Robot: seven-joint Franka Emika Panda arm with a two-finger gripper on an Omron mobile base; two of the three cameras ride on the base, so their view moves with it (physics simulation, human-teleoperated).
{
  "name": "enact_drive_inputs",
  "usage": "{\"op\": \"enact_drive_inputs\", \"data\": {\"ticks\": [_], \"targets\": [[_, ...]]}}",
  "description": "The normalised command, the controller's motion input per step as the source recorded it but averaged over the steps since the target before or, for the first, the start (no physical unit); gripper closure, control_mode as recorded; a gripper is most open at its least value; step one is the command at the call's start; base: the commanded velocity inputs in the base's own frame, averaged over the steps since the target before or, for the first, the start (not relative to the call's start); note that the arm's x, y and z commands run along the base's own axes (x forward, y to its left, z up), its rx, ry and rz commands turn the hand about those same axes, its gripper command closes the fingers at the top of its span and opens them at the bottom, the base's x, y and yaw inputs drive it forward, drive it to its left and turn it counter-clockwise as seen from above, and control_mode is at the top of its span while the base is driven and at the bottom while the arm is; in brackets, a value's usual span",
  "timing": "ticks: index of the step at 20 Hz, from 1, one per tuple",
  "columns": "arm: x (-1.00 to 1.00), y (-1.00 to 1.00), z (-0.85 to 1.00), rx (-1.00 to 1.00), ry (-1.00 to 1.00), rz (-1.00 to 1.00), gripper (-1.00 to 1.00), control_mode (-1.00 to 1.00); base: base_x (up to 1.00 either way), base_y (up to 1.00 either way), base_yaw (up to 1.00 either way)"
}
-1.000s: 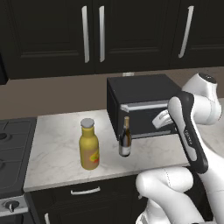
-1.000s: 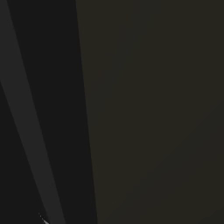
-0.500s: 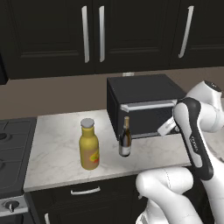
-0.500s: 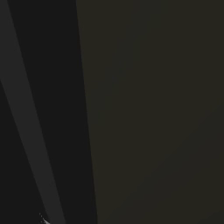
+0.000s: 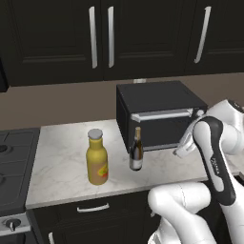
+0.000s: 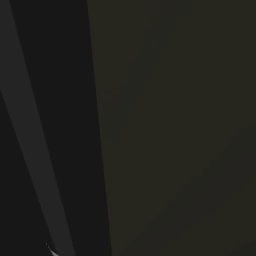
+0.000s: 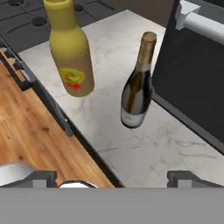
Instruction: There is a wine glass and glass cup on the dining counter. Place the wine bottle next to the wine glass and the juice bottle next to the glass cup.
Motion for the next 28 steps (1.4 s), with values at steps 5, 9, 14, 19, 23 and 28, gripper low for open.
{"op": "enact_drive_inputs", "data": {"ticks": [5,9,14,19,23,28], "targets": [[0.00,0.00,-0.27,0.07,-0.23,0.13,-1.00,-1.00,0.00,0.00,0.00],[0.13,0.00,-0.24,0.09,-0.20,0.06,-1.00,-1.00,0.00,0.00,0.00],[0.22,0.00,-0.19,0.08,-0.18,0.05,-1.00,-1.00,0.00,0.00,0.00],[0.21,0.03,-0.10,0.06,-0.10,0.05,-1.00,-1.00,0.00,0.00,0.00],[0.23,0.17,-0.19,0.07,-0.04,0.01,-1.00,-1.00,0.00,0.00,0.00],[0.31,0.18,-0.19,0.07,0.00,0.00,-1.00,-1.00,0.00,0.00,0.00]]}}
